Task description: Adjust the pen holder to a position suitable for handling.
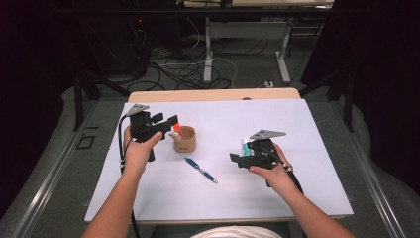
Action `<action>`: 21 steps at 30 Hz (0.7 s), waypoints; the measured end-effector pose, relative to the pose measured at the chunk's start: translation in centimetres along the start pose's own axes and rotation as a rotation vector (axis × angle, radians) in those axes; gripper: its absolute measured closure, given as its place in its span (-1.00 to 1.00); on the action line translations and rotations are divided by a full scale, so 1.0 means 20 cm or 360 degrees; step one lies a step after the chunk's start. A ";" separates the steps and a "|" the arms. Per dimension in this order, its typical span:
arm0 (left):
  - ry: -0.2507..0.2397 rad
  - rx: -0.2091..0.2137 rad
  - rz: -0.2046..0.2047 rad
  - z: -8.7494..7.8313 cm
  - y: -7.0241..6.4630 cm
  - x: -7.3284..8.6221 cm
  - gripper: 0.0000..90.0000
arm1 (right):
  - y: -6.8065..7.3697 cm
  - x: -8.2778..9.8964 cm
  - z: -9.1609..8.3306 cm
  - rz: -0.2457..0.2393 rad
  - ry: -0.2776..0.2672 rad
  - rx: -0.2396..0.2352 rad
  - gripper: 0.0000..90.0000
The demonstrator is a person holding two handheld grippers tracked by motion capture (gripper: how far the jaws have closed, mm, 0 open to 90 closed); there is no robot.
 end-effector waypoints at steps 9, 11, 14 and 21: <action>-0.0003 -0.0034 0.0128 -0.04 -0.03 0.01 -0.42 | -0.12 -0.02 0.03 0.0036 0.0076 0.0070 -0.63; 0.0007 -0.0027 0.0126 -0.05 -0.03 0.02 -0.42 | -0.14 -0.03 0.05 0.0048 0.0091 0.0069 -0.61; 0.0001 -0.0006 0.0124 -0.05 -0.03 0.04 -0.45 | -0.15 -0.04 0.08 0.0081 0.0136 0.0067 -0.60; -0.0016 0.0005 0.0081 -0.05 0.00 0.06 -0.63 | -0.18 -0.07 0.13 0.0185 0.0301 0.0076 -0.54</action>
Point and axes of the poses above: each handheld gripper's, and its own axes: z roughly forward along the jaws, x roughly out of its underside, y roughly to its left, the point moved 7 cm from there along z, roughly forward along the jaws, and after that the axes turned 4 degrees about -y, right-handed, at the moved point
